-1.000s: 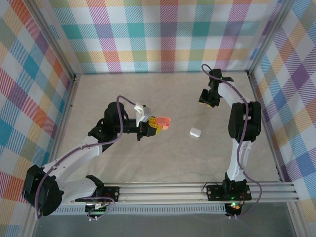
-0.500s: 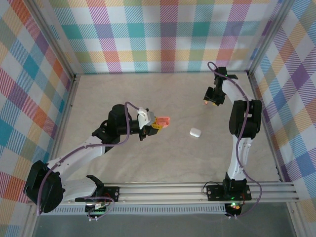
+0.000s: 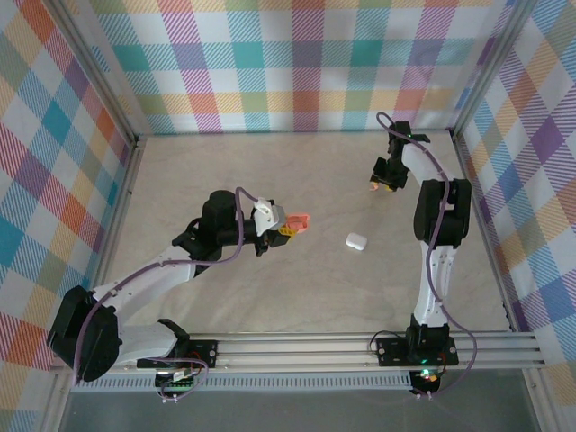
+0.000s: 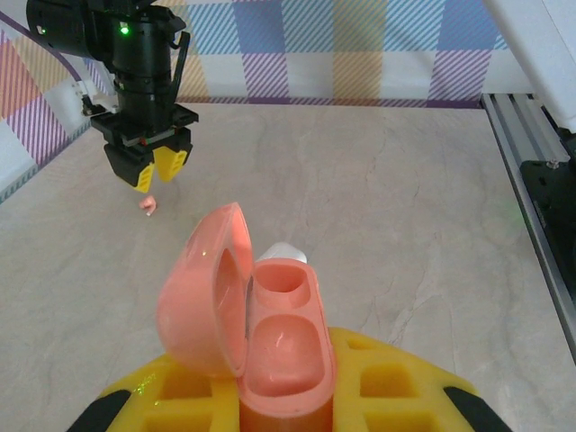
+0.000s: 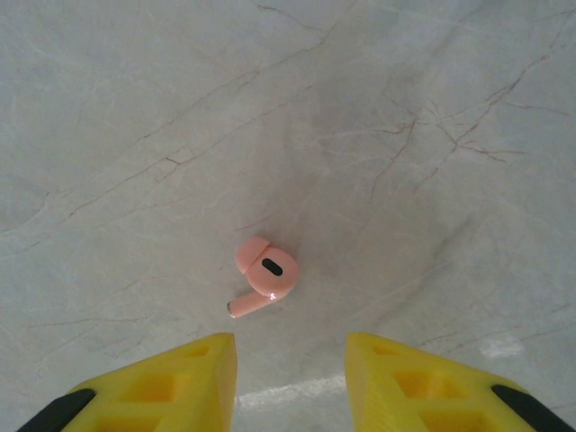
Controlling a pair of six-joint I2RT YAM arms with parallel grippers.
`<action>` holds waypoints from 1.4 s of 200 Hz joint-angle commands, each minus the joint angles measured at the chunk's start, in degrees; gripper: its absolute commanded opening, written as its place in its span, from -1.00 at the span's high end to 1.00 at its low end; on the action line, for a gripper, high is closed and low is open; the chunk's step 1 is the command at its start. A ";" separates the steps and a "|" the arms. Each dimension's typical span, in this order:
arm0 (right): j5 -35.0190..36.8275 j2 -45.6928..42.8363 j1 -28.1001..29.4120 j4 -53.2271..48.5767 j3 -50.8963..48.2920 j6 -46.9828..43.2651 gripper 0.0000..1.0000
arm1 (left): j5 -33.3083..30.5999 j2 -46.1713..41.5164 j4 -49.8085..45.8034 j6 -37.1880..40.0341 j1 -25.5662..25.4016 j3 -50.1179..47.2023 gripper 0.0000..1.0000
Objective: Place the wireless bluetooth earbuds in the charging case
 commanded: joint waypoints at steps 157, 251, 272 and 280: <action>-0.45 9.73 0.06 -6.75 9.57 -3.43 0.37 | 1.11 0.42 -1.14 2.51 -0.28 2.25 1.00; -0.78 4.57 2.70 -6.00 0.57 -8.04 0.81 | 0.91 -2.34 -2.79 2.34 -0.28 1.70 1.00; -0.86 3.33 2.74 -5.69 -1.65 -8.63 0.88 | 0.91 -3.59 -3.11 1.87 -0.30 1.17 1.00; -0.88 2.93 2.83 -5.64 -2.41 -8.76 0.91 | 0.84 -4.15 -3.18 1.68 -0.35 0.76 1.00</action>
